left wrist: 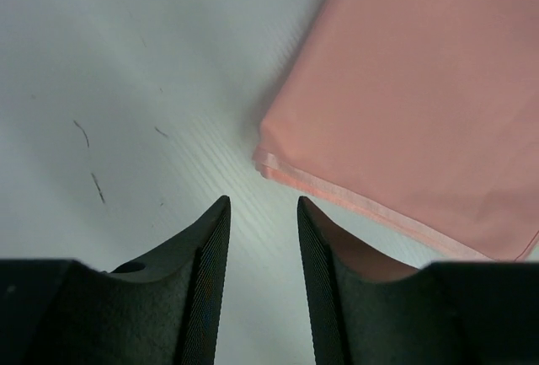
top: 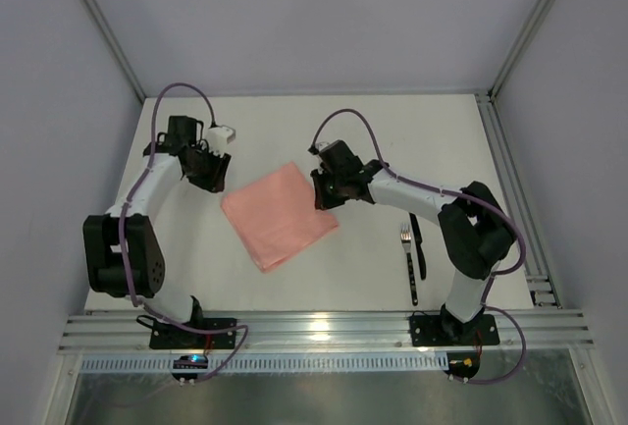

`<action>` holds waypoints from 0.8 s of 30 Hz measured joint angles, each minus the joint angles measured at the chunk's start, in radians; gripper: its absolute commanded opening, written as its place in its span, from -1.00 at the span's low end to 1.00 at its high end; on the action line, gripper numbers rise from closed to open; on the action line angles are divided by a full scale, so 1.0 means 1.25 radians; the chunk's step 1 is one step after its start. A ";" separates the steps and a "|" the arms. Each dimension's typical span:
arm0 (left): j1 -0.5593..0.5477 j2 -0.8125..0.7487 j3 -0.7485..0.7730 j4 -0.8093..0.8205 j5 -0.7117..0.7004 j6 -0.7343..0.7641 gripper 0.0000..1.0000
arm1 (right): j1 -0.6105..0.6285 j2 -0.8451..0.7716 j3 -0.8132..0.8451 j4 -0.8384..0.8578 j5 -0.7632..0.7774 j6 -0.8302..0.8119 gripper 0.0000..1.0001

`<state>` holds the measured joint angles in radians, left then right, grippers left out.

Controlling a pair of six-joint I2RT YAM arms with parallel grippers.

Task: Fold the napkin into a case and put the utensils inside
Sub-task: Fold the top corner of the square-folded napkin at the center of the board.

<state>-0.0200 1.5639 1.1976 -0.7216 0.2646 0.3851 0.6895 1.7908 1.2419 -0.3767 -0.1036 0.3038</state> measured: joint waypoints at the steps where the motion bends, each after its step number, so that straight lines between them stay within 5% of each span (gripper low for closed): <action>1: -0.001 0.007 0.002 0.006 0.007 -0.007 -0.30 | 0.011 0.000 -0.002 0.013 -0.005 0.008 -0.77; 5: -0.009 0.081 0.013 0.031 0.023 -0.028 -0.32 | 0.012 0.000 -0.030 0.059 -0.020 0.041 -0.92; 9: -0.032 0.145 0.004 0.072 0.016 -0.049 -0.14 | -0.009 0.005 -0.075 0.102 -0.046 0.079 -0.93; 19: -0.040 0.155 0.002 0.133 -0.036 -0.072 -0.15 | -0.024 0.049 -0.129 0.154 -0.081 0.121 -0.92; 24: -0.040 0.161 -0.013 0.121 -0.037 -0.061 -0.46 | -0.024 0.049 -0.134 0.166 -0.085 0.125 -0.93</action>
<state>-0.0696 1.7645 1.1816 -0.5701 0.2188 0.3092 0.6590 1.8519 1.0744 -0.1696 -0.2104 0.4603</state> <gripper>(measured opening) 0.378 0.038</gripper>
